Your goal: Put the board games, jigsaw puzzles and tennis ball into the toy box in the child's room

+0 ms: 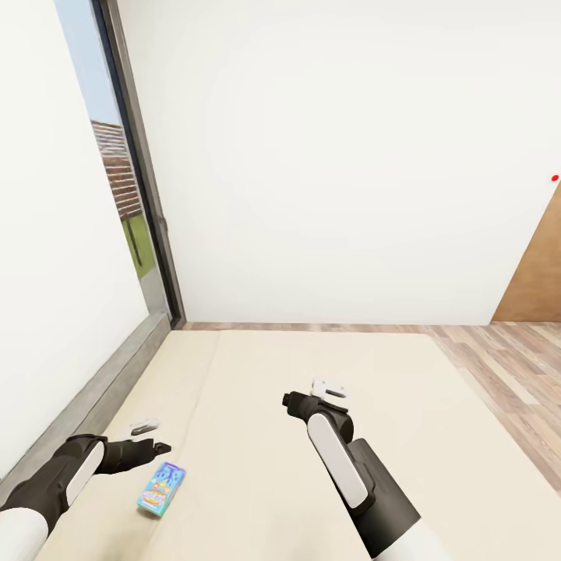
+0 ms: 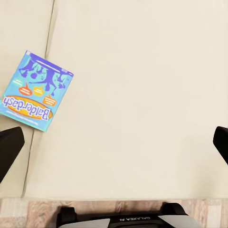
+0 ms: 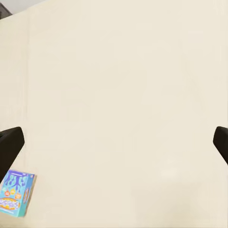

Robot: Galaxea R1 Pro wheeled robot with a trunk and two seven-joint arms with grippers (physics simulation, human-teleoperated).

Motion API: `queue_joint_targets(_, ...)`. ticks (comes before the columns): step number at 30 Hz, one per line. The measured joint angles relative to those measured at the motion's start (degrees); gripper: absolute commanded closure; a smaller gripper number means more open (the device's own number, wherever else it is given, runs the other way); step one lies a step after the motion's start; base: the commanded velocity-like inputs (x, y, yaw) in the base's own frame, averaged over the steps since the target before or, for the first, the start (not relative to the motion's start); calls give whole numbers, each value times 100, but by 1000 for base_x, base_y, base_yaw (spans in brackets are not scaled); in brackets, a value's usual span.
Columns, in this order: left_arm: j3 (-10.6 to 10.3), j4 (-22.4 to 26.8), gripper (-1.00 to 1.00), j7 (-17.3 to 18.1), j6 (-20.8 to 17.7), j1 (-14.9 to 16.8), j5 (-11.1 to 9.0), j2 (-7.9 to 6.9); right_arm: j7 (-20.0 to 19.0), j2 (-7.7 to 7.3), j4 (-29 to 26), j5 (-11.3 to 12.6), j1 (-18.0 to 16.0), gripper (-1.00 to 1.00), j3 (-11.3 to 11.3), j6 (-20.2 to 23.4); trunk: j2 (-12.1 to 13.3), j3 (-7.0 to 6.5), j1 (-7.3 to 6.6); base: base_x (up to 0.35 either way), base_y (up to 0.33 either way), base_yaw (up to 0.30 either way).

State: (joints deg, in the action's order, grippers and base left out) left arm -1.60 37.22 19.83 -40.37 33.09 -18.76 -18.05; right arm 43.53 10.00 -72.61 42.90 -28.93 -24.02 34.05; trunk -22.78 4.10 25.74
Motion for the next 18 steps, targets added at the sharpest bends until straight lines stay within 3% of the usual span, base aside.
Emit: queue_joint_targets(18,0,0,-100,-1,1,0,0,-3,0,0,1,2,0,-100,0,0,0,0,0,62,34,0)
